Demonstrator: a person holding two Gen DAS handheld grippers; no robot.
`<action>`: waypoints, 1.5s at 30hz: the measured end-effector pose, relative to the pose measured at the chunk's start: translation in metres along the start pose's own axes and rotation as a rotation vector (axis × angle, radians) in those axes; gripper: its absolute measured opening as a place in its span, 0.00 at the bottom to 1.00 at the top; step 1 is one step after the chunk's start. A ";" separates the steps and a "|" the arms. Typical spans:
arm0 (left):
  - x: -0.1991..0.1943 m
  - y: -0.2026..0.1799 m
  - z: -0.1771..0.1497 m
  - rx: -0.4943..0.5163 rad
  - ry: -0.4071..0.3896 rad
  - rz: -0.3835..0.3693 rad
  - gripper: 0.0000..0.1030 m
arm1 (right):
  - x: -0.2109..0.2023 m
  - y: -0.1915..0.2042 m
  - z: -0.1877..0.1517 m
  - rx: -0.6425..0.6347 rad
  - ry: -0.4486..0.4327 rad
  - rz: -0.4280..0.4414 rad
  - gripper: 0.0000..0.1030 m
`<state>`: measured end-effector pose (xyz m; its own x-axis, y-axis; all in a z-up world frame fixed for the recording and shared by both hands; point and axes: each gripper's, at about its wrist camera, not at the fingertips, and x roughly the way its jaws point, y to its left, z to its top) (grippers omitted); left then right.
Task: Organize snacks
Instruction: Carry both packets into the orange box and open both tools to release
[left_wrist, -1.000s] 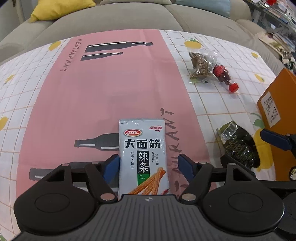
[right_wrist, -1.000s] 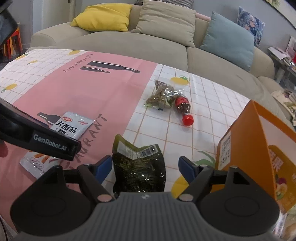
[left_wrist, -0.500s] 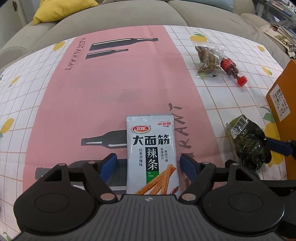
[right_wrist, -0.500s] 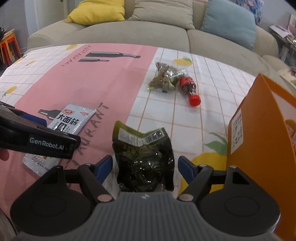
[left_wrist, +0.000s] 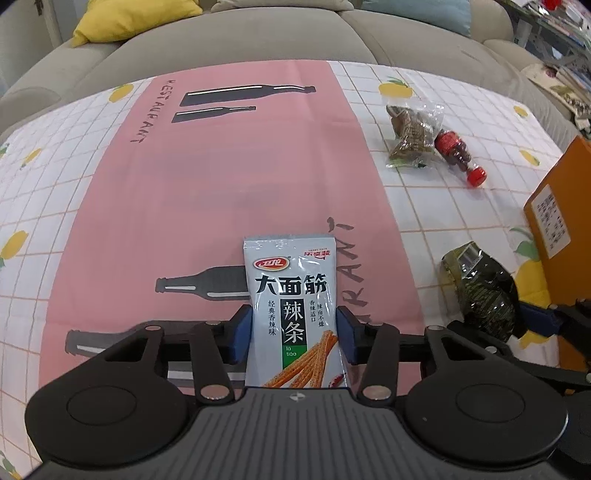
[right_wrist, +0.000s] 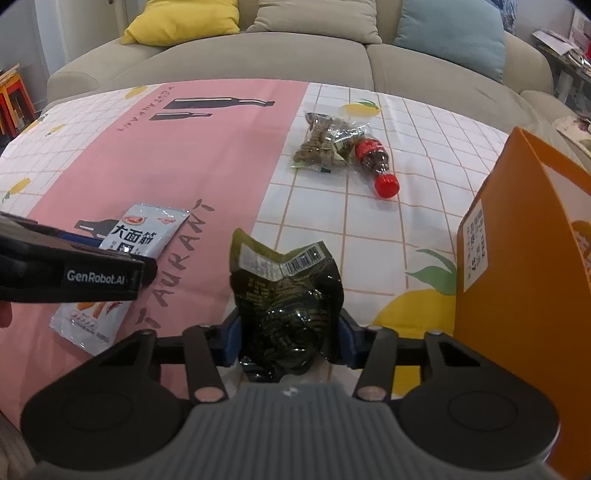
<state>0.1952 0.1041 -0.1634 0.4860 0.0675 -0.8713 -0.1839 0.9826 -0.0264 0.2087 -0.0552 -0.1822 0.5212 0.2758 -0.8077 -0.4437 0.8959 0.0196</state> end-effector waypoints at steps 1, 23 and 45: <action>-0.003 0.000 0.001 -0.006 -0.005 -0.004 0.52 | -0.002 -0.001 0.000 0.008 -0.002 0.002 0.46; -0.115 -0.029 0.027 -0.088 -0.142 -0.239 0.52 | -0.103 -0.023 0.019 0.134 -0.156 0.010 0.45; -0.167 -0.144 0.044 0.092 -0.120 -0.509 0.52 | -0.221 -0.135 0.013 0.246 -0.235 -0.054 0.45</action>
<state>0.1779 -0.0408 0.0071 0.5900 -0.4077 -0.6969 0.1735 0.9070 -0.3837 0.1630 -0.2331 0.0010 0.7056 0.2724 -0.6541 -0.2366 0.9607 0.1449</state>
